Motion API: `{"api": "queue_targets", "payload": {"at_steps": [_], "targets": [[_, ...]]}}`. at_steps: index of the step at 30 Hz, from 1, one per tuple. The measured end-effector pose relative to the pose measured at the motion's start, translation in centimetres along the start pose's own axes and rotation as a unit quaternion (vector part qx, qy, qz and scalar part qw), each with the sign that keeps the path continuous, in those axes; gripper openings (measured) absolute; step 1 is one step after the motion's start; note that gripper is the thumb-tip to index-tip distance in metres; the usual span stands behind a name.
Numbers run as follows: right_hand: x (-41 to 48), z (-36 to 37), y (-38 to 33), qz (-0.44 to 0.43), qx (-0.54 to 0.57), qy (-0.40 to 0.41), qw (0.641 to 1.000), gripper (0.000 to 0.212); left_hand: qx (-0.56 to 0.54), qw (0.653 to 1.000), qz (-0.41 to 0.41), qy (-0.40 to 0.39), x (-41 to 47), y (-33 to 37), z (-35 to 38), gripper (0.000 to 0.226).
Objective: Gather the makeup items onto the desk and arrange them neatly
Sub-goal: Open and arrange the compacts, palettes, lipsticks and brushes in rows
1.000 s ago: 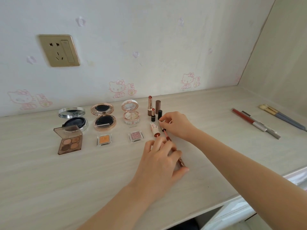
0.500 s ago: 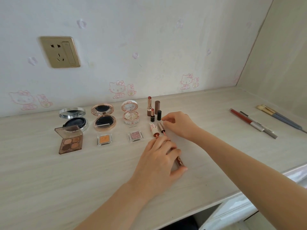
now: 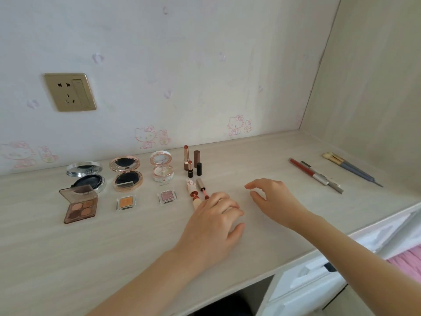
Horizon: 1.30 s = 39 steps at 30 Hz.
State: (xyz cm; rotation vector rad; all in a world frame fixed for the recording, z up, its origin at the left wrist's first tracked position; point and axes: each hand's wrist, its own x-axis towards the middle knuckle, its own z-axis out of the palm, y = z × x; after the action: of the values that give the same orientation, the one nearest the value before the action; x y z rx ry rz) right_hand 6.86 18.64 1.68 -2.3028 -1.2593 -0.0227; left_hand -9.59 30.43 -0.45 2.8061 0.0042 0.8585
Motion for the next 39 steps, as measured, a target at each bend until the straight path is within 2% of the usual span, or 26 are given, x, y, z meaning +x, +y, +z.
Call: {"api": "queue_targets", "payload": {"at_steps": [9, 14, 17, 22, 26, 29, 35, 39], "targets": [[-3.9, -4.1, 6.8, 0.054, -0.054, 0.059, 0.995, 0.030, -0.087, 0.991, -0.049, -0.088, 9.3, 2.2, 5.2, 0.028], [-4.2, -5.5, 11.0, 0.089, -0.093, 0.134, 0.983, 0.029, -0.107, 0.982, -0.072, -0.139, 14.6, 2.4, 9.1, 0.033], [-3.4, -6.3, 13.0, 0.134, -0.124, 0.156, 0.971, 0.029, -0.129, 0.981, -0.081, -0.122, 17.5, 2.6, 11.1, 0.030], [-1.9, -6.5, 15.3, 0.158, -0.172, 0.143, 0.962, 0.032, -0.133, 0.982, -0.098, -0.092, 21.7, 2.4, 13.9, 0.036], [-1.1, -6.2, 16.1, 0.149, -0.196, 0.147, 0.958, 0.034, -0.114, 0.978, -0.067, -0.163, 23.5, 1.8, 15.7, 0.048], [-0.9, -5.8, 16.5, 0.126, -0.214, 0.143, 0.958, 0.030, -0.086, 0.976, -0.037, -0.195, 24.1, 1.4, 16.3, 0.049], [-0.8, -5.3, 16.1, 0.114, -0.189, 0.156, 0.963, 0.024, -0.072, 0.981, -0.023, -0.179, 23.6, 0.7, 15.9, 0.037], [-0.7, -5.1, 15.9, 0.126, -0.170, 0.142, 0.967, 0.027, -0.019, 0.983, 0.012, -0.185, 23.4, 0.2, 15.5, 0.036]]}}
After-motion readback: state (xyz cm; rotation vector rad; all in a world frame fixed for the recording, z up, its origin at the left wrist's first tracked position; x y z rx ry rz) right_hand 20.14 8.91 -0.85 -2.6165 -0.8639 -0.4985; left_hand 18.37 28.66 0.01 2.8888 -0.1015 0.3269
